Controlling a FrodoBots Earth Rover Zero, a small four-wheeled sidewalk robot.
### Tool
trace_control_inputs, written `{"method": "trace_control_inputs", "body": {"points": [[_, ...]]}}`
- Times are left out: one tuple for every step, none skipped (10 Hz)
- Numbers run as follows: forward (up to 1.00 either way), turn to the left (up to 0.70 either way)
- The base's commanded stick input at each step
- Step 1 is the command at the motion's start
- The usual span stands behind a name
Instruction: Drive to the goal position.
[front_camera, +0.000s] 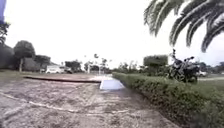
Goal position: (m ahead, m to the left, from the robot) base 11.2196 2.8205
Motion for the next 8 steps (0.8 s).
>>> {"method": "trace_control_inputs", "body": {"points": [[0.50,0.00],[0.50,0.00],[0.50,0.00],[0.50,0.00],[0.50,0.00],[0.50,0.00],[0.50,0.00],[0.50,0.00]]}}
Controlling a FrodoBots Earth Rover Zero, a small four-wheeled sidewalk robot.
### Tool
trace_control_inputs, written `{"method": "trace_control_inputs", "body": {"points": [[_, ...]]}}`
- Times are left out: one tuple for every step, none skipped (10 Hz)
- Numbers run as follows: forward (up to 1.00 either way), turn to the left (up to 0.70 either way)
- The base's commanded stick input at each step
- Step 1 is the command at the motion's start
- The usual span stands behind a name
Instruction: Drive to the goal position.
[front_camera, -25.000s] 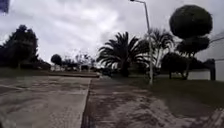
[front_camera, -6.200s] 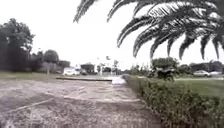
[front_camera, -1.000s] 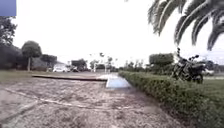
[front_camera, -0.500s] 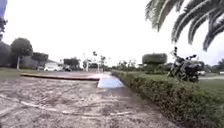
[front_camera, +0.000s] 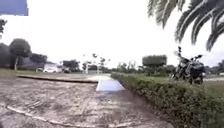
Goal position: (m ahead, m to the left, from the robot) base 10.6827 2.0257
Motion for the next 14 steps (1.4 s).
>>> {"method": "trace_control_inputs", "body": {"points": [[0.50,0.00],[0.50,0.00],[0.50,0.00],[0.50,0.00],[0.50,0.00],[0.50,0.00],[0.50,0.00],[0.50,0.00],[0.50,0.00],[0.50,0.00],[0.50,0.00],[0.50,0.00],[0.50,0.00],[0.50,0.00]]}}
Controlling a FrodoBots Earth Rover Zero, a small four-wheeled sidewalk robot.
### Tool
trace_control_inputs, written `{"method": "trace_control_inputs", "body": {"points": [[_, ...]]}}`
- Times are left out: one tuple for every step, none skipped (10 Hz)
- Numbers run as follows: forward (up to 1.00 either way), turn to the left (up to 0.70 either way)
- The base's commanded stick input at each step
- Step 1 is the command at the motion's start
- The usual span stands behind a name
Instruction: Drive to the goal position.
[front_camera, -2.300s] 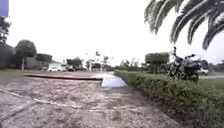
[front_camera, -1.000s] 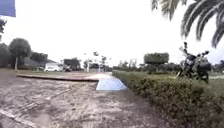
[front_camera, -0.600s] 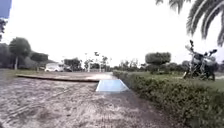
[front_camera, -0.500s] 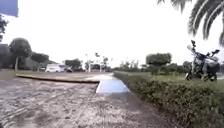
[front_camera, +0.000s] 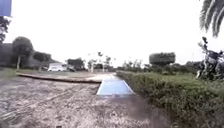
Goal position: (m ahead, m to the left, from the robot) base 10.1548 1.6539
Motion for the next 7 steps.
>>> {"method": "trace_control_inputs", "body": {"points": [[0.50,0.00],[0.50,0.00],[0.50,0.00],[0.50,0.00],[0.50,-0.13],[0.50,-0.50],[0.50,-0.50]]}}
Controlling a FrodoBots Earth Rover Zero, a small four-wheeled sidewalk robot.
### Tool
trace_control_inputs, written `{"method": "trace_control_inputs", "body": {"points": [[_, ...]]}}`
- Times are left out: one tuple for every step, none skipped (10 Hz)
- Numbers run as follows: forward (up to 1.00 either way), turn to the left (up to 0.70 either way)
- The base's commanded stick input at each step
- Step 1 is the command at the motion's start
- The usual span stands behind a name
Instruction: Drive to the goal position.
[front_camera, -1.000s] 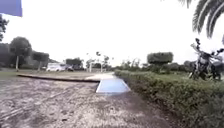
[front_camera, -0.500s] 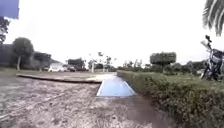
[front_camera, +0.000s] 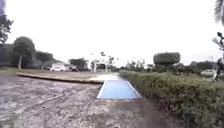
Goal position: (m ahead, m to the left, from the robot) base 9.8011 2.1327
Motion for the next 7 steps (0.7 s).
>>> {"method": "trace_control_inputs", "body": {"points": [[0.50,0.00],[0.50,0.00],[0.50,0.00],[0.50,0.00],[0.50,0.00],[0.50,0.00],[0.50,0.00]]}}
